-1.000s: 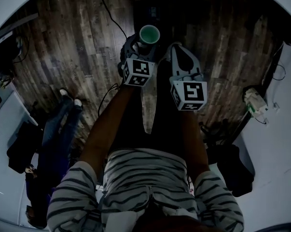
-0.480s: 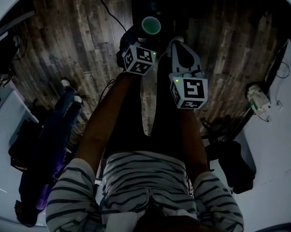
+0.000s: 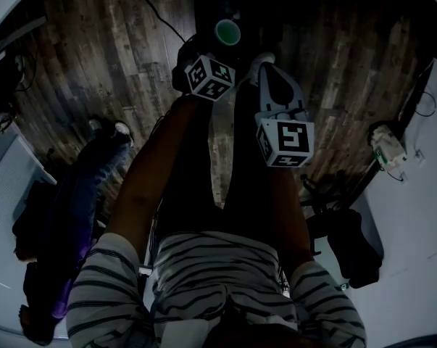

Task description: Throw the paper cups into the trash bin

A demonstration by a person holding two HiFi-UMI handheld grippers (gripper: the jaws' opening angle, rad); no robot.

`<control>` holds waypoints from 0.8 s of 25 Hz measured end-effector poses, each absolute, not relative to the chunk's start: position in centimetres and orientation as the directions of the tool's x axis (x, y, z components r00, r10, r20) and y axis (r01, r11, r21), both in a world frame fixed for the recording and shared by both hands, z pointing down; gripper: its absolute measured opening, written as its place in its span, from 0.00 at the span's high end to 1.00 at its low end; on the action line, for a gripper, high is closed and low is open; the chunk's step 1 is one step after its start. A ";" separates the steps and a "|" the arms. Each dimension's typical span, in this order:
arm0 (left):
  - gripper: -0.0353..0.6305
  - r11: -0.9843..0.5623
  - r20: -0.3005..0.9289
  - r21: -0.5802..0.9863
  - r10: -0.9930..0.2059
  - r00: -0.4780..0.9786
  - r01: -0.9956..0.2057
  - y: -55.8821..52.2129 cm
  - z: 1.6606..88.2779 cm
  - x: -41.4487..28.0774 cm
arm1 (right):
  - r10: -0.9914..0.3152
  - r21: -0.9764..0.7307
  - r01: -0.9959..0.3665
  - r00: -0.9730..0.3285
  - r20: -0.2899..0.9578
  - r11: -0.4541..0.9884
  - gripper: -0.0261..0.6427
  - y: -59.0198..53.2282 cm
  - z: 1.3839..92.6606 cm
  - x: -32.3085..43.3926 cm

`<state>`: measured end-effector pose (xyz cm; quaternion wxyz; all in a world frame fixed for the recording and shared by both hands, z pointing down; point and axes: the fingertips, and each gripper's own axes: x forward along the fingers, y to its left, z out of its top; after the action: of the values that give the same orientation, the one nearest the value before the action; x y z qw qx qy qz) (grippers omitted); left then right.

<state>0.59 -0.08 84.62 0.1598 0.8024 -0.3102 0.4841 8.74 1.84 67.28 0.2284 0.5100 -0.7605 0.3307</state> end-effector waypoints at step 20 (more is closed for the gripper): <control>0.52 -0.886 0.947 -0.074 -0.207 0.248 -0.457 -1.2 92.7 0.3 | -0.611 -0.298 -0.929 -0.368 0.701 0.219 0.94 2.1 69.7 8.8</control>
<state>0.34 -1.22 92.73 0.1089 0.7823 -0.2122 0.5755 8.79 2.11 69.73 0.2248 0.5151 -0.7475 0.3541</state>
